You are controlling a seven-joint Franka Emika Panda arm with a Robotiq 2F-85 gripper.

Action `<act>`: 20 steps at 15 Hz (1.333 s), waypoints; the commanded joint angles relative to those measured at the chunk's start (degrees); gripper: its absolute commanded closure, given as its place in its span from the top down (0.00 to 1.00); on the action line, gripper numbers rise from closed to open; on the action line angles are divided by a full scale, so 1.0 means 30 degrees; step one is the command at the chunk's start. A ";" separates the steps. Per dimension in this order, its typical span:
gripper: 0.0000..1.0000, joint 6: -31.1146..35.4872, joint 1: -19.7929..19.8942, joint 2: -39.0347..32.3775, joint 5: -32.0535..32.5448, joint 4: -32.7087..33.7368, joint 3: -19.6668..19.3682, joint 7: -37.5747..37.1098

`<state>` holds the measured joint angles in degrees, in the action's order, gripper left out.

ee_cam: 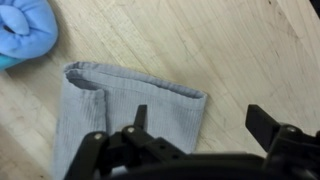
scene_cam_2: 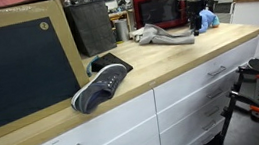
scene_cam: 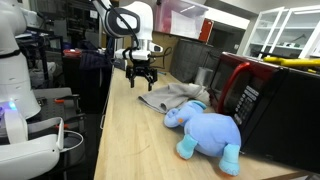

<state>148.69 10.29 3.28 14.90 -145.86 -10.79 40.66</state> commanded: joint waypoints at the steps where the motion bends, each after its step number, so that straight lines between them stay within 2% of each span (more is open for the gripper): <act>1: 0.75 0.1778 -0.0302 -0.0499 0.0375 -0.0981 0.0183 -0.0435; 2: 0.74 0.2505 -0.0286 -0.0882 0.0727 -0.1096 0.0190 -0.0716; 7: 0.35 0.5479 0.0007 -0.2567 0.1941 -0.0961 -0.0005 -0.1250; 10: 0.12 0.5794 0.0087 -0.2217 0.1730 -0.1419 0.0138 -0.0881; 12: 0.01 0.5370 0.0060 -0.1230 0.0968 -0.2196 0.0425 -0.0131; 16: 0.01 0.3764 -0.0736 0.1019 -0.2322 -0.3891 0.1340 0.1764; 20: 0.01 0.0200 -0.2967 0.3803 -0.5759 -0.4907 0.1957 0.2092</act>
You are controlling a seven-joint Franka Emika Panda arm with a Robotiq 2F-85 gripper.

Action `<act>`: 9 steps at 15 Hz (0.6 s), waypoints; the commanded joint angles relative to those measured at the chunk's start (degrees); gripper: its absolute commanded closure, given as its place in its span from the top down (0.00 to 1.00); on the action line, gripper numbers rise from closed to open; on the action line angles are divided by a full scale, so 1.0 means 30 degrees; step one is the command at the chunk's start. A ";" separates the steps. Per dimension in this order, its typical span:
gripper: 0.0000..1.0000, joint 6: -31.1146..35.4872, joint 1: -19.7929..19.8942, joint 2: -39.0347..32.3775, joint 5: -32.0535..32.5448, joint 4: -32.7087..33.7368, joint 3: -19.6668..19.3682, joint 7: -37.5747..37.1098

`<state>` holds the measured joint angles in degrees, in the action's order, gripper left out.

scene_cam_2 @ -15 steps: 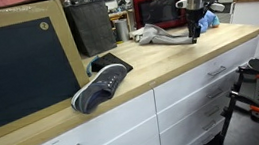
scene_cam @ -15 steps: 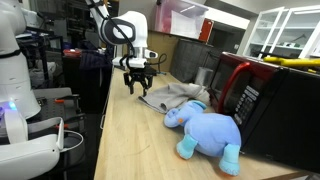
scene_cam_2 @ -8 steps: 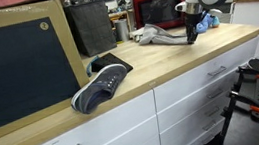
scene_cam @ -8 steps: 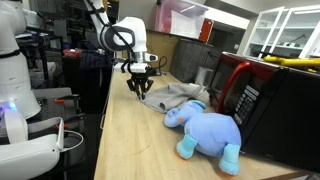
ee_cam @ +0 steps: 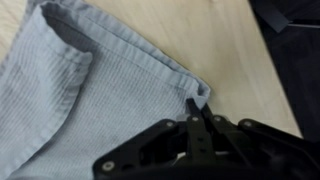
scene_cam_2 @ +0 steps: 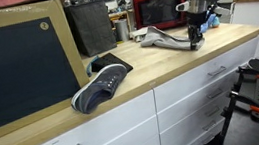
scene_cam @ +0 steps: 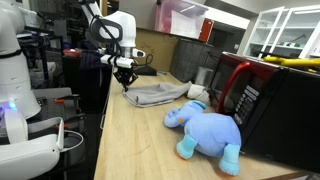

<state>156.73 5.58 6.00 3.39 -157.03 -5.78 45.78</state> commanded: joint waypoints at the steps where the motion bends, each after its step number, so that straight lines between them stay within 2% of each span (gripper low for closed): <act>1: 0.01 -0.3542 -0.2065 0.3616 -0.2605 -0.1219 0.0394 0.0155; 4: 0.01 -0.6446 -0.3736 0.5547 -0.4197 -0.0864 0.0550 -0.0497; 5: 0.28 -0.7276 -0.4062 0.6063 -0.4568 -0.0620 0.0478 -0.0611; 7: 0.34 -0.8544 -0.4366 0.7088 -0.4786 -0.0192 0.0200 -0.0762; 9: 0.50 -0.8799 -0.4231 0.7860 -0.4756 0.0090 -0.0156 -0.0769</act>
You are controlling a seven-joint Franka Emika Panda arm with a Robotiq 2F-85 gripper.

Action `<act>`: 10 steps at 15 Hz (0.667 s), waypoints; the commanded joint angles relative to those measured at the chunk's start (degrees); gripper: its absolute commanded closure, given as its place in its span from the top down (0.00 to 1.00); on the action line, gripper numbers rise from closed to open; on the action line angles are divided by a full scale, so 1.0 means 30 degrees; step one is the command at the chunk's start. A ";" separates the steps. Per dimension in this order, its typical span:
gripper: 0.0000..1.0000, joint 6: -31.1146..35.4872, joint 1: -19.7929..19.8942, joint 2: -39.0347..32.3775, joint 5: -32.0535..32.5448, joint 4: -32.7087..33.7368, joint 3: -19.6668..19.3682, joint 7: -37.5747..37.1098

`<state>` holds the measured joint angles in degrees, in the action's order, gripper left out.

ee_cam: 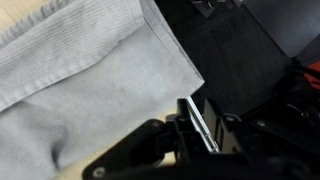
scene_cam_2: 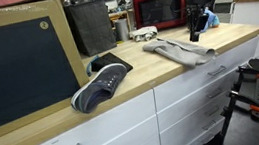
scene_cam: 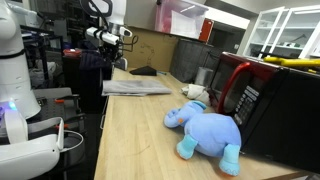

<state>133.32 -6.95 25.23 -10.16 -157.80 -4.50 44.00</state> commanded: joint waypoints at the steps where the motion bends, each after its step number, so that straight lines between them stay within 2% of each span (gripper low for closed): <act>1: 0.58 -0.0711 0.0079 0.1513 -0.0174 0.0507 -0.0828 -0.0181; 7: 1.00 0.0560 0.0607 0.0068 -0.0543 0.1849 -0.2364 -0.0783; 10: 1.00 0.2253 0.0688 -0.1660 -0.0819 0.2491 -0.2499 -0.1843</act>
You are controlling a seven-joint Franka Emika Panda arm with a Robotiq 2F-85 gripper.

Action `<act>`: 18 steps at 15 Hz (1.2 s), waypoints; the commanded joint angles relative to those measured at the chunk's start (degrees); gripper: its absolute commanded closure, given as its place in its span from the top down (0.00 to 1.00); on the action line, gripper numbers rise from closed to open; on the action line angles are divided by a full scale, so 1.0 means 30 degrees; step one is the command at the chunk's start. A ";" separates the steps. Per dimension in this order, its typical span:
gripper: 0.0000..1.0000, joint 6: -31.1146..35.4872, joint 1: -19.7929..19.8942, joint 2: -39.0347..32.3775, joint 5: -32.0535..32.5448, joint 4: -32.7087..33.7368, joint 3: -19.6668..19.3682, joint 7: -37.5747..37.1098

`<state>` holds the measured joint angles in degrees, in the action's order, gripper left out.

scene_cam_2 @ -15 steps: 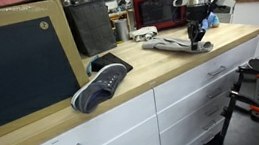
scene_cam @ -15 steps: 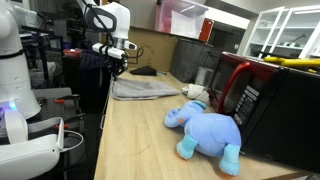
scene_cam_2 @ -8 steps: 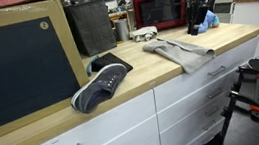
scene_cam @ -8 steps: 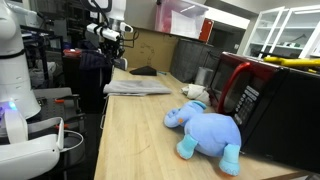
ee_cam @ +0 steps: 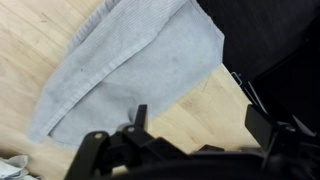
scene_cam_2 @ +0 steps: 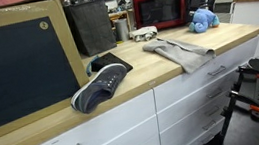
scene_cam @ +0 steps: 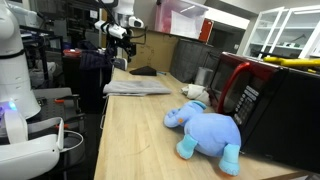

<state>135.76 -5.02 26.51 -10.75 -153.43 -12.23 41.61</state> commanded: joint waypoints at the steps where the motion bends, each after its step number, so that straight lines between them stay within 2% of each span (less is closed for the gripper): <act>1: 1.00 0.2363 0.0014 -0.2838 -0.0727 0.1302 0.0108 -0.1482; 4: 1.00 0.4697 0.0077 -0.5581 -0.0705 0.2523 0.0405 -0.2999; 5: 1.00 0.3807 0.0173 -0.3435 -0.0448 0.1153 0.0227 -0.2072; 8: 1.00 0.4573 0.0406 -0.5420 -0.0475 0.2139 0.0651 -0.2671; 10: 1.00 0.4821 0.0437 -0.5295 -0.0210 0.1742 0.0880 -0.2867; 16: 1.00 0.7384 0.0449 -0.7460 0.0257 0.2917 0.2827 -0.8086; 18: 1.00 0.8417 0.0774 -0.8587 0.1401 0.3666 0.3449 -1.0745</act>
<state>157.26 -4.22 5.93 -10.67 -146.27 -4.34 19.00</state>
